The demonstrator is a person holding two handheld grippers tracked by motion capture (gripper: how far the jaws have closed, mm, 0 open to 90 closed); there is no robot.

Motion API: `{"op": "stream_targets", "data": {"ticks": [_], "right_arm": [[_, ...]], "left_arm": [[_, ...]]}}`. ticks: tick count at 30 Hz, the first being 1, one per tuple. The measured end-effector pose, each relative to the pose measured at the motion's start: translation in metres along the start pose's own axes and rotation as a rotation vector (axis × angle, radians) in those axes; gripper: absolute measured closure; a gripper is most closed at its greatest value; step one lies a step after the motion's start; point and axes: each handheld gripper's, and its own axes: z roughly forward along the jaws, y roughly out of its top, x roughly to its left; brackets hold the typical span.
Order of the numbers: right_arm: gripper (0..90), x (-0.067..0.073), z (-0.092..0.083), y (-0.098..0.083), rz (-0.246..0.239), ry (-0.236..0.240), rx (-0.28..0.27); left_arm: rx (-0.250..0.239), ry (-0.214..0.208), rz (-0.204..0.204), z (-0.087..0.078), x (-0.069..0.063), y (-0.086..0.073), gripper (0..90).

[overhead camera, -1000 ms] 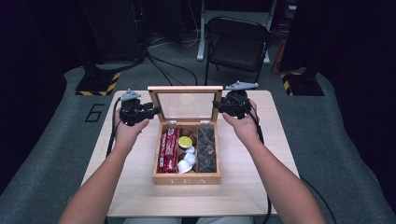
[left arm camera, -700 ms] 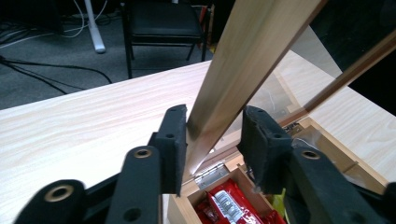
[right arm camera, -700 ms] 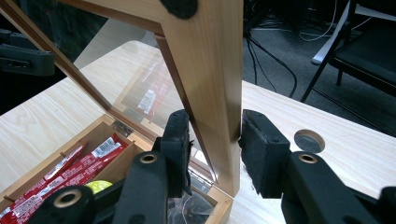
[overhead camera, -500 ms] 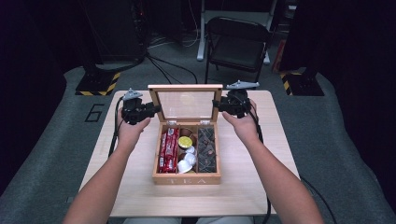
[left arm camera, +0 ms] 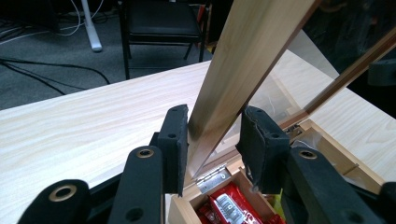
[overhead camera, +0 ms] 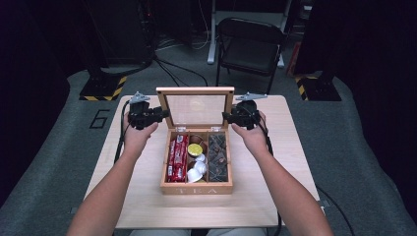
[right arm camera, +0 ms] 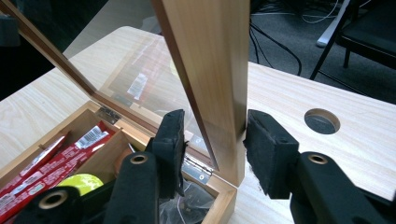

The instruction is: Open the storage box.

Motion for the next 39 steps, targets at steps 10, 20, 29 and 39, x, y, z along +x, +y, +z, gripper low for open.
{"op": "stream_targets", "data": {"ticks": [10,20,29,39], "right_arm": [[59.2,-0.005,0.015,-0.008,0.003,-0.013,0.023],[61.4,-0.006,0.023,-0.009,0.018,-0.026,0.041],[64.7,-0.003,0.024,-0.009,-0.018,-0.058,0.04],[64.8,-0.004,0.024,-0.01,-0.02,-0.05,0.036]], "left_arm": [[0.001,-0.011,-0.013,0.002,0.004,0.001,62.6],[0.007,-0.009,-0.033,0.005,0.005,0.0,62.9],[0.009,-0.016,-0.044,0.008,0.008,-0.002,62.0],[0.042,-0.008,-0.047,0.024,0.011,-0.017,58.2]]}}
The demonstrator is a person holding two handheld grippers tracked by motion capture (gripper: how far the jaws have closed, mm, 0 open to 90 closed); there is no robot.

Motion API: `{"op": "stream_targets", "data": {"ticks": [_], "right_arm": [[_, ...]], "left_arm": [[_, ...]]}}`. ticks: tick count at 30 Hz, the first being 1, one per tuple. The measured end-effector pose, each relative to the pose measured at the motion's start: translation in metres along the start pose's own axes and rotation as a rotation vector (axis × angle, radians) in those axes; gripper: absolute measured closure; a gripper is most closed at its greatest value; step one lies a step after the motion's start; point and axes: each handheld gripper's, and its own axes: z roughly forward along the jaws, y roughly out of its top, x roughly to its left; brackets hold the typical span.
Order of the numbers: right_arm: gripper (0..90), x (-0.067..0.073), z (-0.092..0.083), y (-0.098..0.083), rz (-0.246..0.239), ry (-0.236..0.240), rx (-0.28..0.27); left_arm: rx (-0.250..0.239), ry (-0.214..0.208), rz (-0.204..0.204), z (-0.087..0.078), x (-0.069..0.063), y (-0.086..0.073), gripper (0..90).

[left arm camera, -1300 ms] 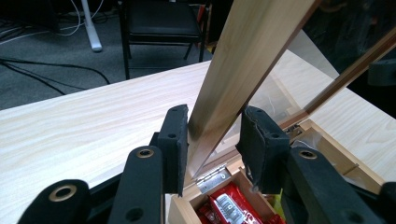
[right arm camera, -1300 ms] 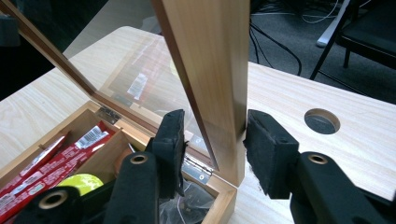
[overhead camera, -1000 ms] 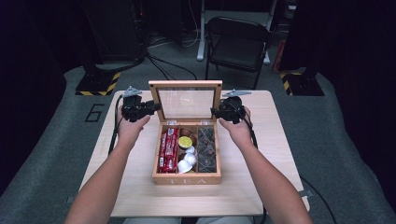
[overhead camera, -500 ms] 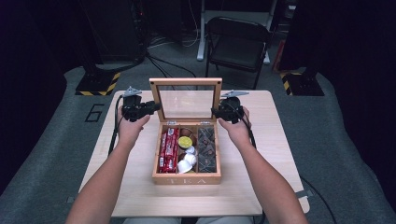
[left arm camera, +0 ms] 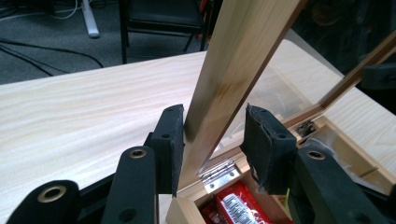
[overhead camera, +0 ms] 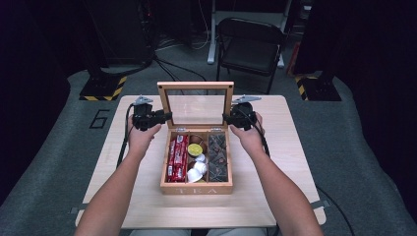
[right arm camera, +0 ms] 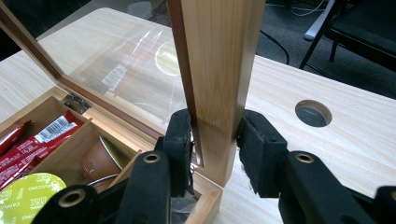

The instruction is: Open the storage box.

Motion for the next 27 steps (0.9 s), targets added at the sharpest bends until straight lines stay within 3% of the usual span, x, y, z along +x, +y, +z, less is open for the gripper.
{"op": "stream_targets", "data": {"ticks": [8,13,22,27], "right_arm": [[64.3,-0.0002,0.0,-0.0006,0.008,0.0,-0.004],[61.9,-0.0084,0.0026,-0.0055,0.041,0.053,-0.027],[59.7,-0.0068,0.0082,-0.0077,0.034,0.043,-0.014],[64.0,-0.0074,0.0099,-0.0089,0.019,0.024,-0.005]], "left_arm": [[0.016,0.013,0.022,0.0071,0.0024,-0.0044,60.3],[0.016,0.012,0.021,0.0083,0.0029,-0.0067,60.4],[0.021,0.015,0.01,0.0091,0.0033,-0.0077,61.1],[0.033,0.022,-0.001,0.0114,0.0042,-0.0098,61.7]]}}
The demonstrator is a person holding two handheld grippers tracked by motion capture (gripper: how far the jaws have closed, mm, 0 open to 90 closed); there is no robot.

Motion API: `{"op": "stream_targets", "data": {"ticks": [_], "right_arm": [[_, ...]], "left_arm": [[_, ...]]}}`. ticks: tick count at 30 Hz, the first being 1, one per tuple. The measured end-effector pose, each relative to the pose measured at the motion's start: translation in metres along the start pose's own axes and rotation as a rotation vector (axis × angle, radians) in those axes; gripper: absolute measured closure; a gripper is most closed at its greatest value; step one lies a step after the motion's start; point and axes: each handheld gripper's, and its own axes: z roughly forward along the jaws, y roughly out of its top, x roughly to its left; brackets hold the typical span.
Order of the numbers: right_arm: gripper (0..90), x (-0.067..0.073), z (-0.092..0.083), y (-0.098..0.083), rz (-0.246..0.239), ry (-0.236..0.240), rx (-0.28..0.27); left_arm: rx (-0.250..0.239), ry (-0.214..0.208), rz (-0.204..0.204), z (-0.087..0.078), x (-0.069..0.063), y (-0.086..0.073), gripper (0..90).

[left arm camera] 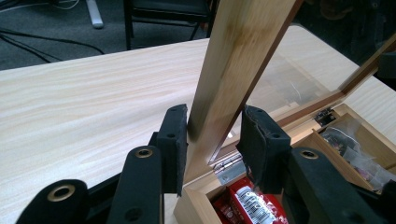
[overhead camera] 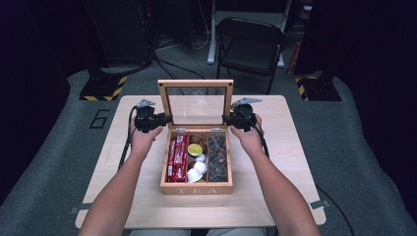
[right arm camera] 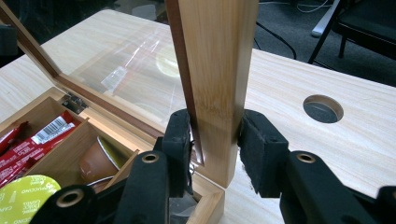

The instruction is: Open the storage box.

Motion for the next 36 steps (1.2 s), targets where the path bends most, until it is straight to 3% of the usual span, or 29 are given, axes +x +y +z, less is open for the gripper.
{"op": "stream_targets", "data": {"ticks": [7,13,14,21,22,24,30,36], "right_arm": [[64.8,-0.001,0.002,0.002,-0.003,-0.008,0.005],[65.0,-0.003,0.004,0.004,-0.008,-0.005,0.015],[65.1,-0.003,0.005,0.005,0.007,-0.001,0.015],[65.3,-0.005,0.008,0.007,0.012,-0.009,0.021],[65.4,-0.006,0.01,0.008,0.016,-0.009,0.024],[65.4,-0.007,0.011,0.009,0.017,-0.008,0.027],[65.5,-0.01,0.015,0.009,0.05,-0.005,0.024],[65.4,-0.011,0.016,0.01,0.053,0.0,0.028]], "left_arm": [[0.002,-0.009,-0.027,0.002,0.001,0.0,60.1],[0.013,-0.017,-0.022,0.002,0.002,-0.002,57.6],[0.004,-0.015,-0.041,0.001,0.001,-0.004,55.0],[0.012,-0.018,-0.021,-0.004,-0.002,-0.008,54.8],[0.011,-0.02,-0.004,-0.007,-0.002,-0.008,54.8],[-0.004,-0.026,-0.026,-0.009,-0.005,-0.007,54.8],[-0.011,-0.029,-0.018,-0.014,-0.007,-0.007,54.9],[-0.008,-0.04,-0.012,-0.018,-0.01,-0.007,54.8]]}}
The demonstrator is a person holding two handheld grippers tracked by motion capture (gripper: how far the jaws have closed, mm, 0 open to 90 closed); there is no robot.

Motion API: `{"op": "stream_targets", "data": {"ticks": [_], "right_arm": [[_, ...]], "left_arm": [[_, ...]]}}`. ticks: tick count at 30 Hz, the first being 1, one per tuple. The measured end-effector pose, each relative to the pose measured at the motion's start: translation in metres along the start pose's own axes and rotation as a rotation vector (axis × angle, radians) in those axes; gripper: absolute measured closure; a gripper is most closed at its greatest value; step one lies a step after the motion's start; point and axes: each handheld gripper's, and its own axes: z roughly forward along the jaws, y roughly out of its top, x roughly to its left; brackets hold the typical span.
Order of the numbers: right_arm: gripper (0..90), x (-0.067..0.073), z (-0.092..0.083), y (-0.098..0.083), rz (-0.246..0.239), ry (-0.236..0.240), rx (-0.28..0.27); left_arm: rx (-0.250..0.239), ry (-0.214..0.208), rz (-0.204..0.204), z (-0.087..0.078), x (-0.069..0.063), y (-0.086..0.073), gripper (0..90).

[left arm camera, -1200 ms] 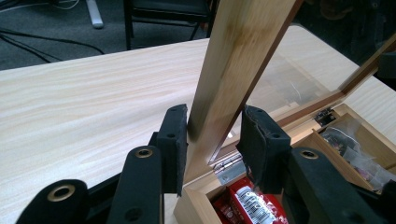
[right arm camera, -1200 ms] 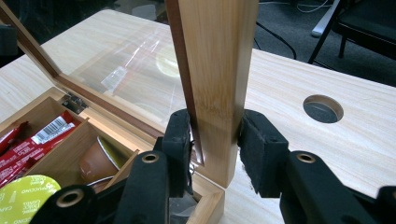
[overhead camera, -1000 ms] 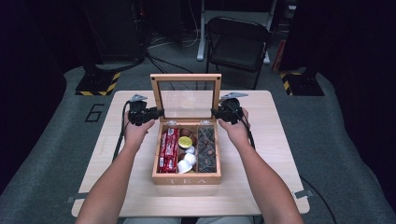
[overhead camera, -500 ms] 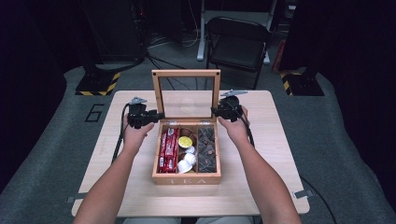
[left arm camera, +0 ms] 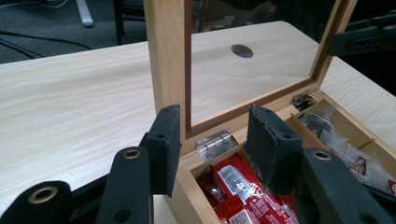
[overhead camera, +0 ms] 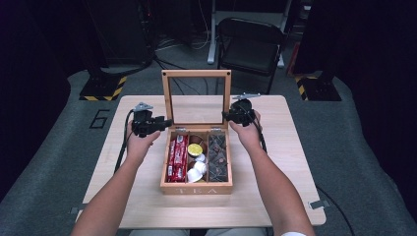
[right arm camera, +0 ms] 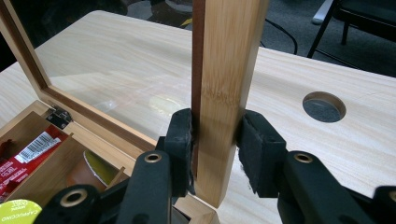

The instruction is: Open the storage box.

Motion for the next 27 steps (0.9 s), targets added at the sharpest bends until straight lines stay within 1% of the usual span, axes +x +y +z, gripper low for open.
{"op": "stream_targets", "data": {"ticks": [1,5,7,10,13,14,17,18,20,23,25,27], "right_arm": [[65.4,0.0,0.0,0.0,0.003,-0.001,0.0],[65.4,0.0,0.001,0.0,0.006,-0.003,0.002],[65.4,0.0,0.001,0.001,0.018,-0.002,0.006],[65.3,-0.001,0.002,0.002,0.017,-0.002,0.01],[65.3,-0.001,0.003,0.002,0.026,-0.005,0.016],[65.2,0.0,0.003,0.003,0.035,-0.006,0.019],[65.2,-0.001,0.003,0.003,0.039,-0.004,0.018],[65.2,-0.001,0.003,0.003,0.039,-0.004,0.018],[65.1,0.0,0.003,0.003,0.042,-0.005,0.019],[64.9,0.0,0.003,0.003,0.044,-0.006,0.02],[64.0,0.0,0.003,0.003,0.049,-0.009,0.019],[58.7,0.001,0.001,0.002,0.057,-0.011,0.023]], "left_arm": [[0.002,0.001,0.013,-0.001,0.0,0.0,54.8],[-0.001,-0.007,0.009,-0.001,-0.002,0.0,54.8],[-0.007,-0.01,0.009,-0.001,-0.003,0.0,54.8],[-0.007,-0.013,0.004,-0.002,-0.003,0.0,54.6],[-0.001,-0.016,0.0,-0.002,-0.003,0.0,54.0],[-0.006,-0.014,0.0,-0.003,-0.003,0.0,53.6],[-0.007,-0.019,-0.01,-0.004,-0.003,0.0,53.3],[-0.02,-0.018,-0.01,-0.005,-0.002,0.0,53.3],[-0.033,-0.018,-0.028,-0.007,-0.001,-0.002,52.9],[-0.032,-0.008,-0.03,-0.009,0.001,-0.006,52.8],[-0.021,-0.007,-0.031,-0.012,0.003,-0.007,52.6],[-0.021,0.002,-0.029,-0.016,0.003,-0.007,52.3]]}}
